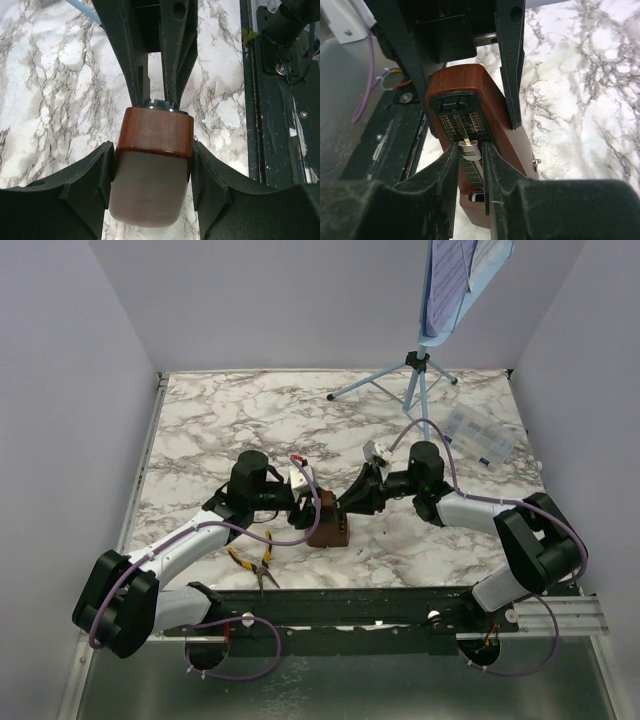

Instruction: Set up the instrument practice props

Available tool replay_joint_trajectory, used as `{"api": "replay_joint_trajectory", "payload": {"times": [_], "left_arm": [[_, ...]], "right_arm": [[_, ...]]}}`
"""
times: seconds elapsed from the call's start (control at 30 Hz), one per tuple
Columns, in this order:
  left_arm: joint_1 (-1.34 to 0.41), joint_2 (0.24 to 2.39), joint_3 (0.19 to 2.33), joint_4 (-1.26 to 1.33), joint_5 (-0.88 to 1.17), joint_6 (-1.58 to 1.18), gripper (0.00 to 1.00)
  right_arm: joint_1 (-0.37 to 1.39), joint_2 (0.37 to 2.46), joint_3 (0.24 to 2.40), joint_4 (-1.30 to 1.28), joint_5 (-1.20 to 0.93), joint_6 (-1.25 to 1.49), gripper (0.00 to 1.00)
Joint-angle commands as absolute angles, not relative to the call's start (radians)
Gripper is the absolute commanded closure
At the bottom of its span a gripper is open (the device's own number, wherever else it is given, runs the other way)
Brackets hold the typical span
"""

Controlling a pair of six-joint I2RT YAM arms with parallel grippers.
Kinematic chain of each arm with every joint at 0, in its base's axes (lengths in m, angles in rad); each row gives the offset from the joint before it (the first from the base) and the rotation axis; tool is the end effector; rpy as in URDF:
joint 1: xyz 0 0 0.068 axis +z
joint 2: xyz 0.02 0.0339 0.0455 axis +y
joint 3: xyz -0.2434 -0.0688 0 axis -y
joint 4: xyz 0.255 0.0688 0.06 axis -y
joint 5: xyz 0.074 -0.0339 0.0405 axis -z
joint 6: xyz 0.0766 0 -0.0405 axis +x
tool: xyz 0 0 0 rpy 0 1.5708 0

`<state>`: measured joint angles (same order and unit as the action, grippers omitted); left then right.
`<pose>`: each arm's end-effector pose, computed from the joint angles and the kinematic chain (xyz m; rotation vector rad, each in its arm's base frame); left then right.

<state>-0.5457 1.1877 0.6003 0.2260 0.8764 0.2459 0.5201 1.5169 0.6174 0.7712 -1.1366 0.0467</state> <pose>0.2170 -0.2006 0.2044 1.2566 1.4650 -1.0403 0.2413 0.2183 0.1806 -1.2372 1.3325 1.3619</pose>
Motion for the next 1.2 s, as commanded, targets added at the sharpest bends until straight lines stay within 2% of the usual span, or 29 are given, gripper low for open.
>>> {"api": "replay_joint_trajectory", "payload": {"times": [0.0, 0.2, 0.33, 0.5, 0.6, 0.7, 0.8, 0.9, 0.93, 0.97, 1.0, 1.17], "left_arm": [[-0.586, 1.210, 0.610, 0.149, 0.957, 0.321, 1.00], [-0.594, 1.212, 0.612, 0.134, 0.962, 0.333, 1.00], [-0.597, 1.216, 0.616, 0.134, 0.958, 0.334, 1.00], [-0.598, 1.214, 0.614, 0.133, 0.941, 0.336, 1.00], [-0.600, 1.216, 0.614, 0.134, 0.940, 0.336, 1.00], [-0.600, 1.208, 0.612, 0.134, 0.929, 0.336, 1.00], [-0.600, 1.199, 0.607, 0.137, 0.916, 0.339, 1.00], [-0.600, 1.197, 0.606, 0.142, 0.903, 0.336, 1.00], [-0.599, 1.195, 0.605, 0.144, 0.894, 0.334, 1.00], [-0.600, 1.193, 0.604, 0.148, 0.882, 0.331, 1.00], [-0.600, 1.191, 0.602, 0.154, 0.871, 0.324, 1.00], [-0.597, 1.199, 0.591, 0.211, 0.791, 0.284, 1.00]], "right_arm": [[0.492, 1.591, 0.697, 0.812, -1.303, 0.105, 0.72], [0.473, 1.629, 0.780, 0.690, -1.322, 0.038, 0.68], [0.471, 1.660, 0.838, 0.600, -1.195, 0.020, 0.69], [0.476, 1.632, 0.737, 0.771, -1.079, 0.103, 0.71], [0.477, 1.629, 0.715, 0.763, -0.949, 0.128, 0.74], [0.474, 1.619, 0.709, 0.671, -0.692, 0.168, 0.59], [0.434, 1.610, 0.663, 0.690, -0.615, 0.242, 0.48], [0.388, 1.600, 0.631, 0.747, -0.692, 0.300, 0.46], [0.388, 1.576, 0.609, 0.783, -0.769, 0.277, 0.41], [0.388, 1.538, 0.581, 0.835, -0.828, 0.285, 0.28], [0.388, 1.492, 0.549, 0.892, -0.869, 0.321, 0.02], [0.398, 1.212, 0.534, 0.768, -0.935, 0.349, 0.00]]}}
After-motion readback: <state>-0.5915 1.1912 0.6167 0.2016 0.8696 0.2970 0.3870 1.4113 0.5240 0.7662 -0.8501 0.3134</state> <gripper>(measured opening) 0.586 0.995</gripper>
